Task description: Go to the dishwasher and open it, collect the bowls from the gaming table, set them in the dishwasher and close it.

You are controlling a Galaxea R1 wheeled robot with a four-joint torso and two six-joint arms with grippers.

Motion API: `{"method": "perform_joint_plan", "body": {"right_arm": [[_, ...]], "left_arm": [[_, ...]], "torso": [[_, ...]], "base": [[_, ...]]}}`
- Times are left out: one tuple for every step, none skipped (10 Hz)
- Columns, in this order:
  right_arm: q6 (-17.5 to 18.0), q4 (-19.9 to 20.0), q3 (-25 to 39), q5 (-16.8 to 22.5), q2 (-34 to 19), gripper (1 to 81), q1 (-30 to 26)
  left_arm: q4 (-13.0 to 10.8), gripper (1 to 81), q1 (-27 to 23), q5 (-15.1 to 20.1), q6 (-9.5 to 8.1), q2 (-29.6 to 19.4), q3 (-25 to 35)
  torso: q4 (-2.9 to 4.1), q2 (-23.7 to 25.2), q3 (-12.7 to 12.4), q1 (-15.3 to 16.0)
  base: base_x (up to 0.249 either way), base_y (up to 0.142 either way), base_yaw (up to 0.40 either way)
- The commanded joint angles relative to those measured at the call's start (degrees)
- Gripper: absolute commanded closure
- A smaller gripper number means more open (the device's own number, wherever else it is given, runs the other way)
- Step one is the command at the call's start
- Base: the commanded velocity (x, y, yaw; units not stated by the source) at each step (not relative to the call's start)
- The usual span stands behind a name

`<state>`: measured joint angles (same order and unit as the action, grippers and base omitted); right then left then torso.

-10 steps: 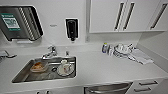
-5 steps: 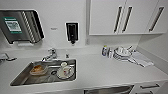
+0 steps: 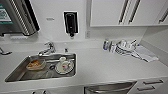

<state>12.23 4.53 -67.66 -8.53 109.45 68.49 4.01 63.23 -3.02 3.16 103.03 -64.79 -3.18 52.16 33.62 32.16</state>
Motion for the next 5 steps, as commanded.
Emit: {"method": "perform_joint_plan", "body": {"right_arm": [[4.81,-0.14,4.82,2.38,-6.49,1.0,-6.81],[6.14,0.04,5.79,2.47,-7.37,1.0,-8.65],[7.8,0.04,7.19,2.56,-8.68,1.0,-10.15],[9.03,0.04,8.07,2.56,-9.73,1.0,-11.47],[10.61,0.04,9.21,2.73,-10.97,1.0,-13.06]], "left_arm": [[-0.67,1.0,-3.59,2.32,0.09,-3.35,1.42],[-0.58,1.0,-4.2,2.23,0.09,-3.35,1.42],[0.12,1.0,-5.7,2.5,0.01,-3.53,1.86],[0.2,1.0,-7.11,4.06,0.01,-3.62,2.73],[0.21,1.0,-9.04,6.87,-0.08,-3.44,3.26]], "torso": [[0.0,5.71,-0.02,3.67],[0.0,6.85,0.36,4.45],[0.0,8.42,0.88,5.42],[0.0,10.45,1.07,6.71],[0.0,12.53,1.09,8.0]], "base": [[0.0,0.0,0.0],[0.0,0.0,0.0],[0.0,0.0,0.0],[0.0,0.0,0.0],[0.0,0.0,0.0]]}}
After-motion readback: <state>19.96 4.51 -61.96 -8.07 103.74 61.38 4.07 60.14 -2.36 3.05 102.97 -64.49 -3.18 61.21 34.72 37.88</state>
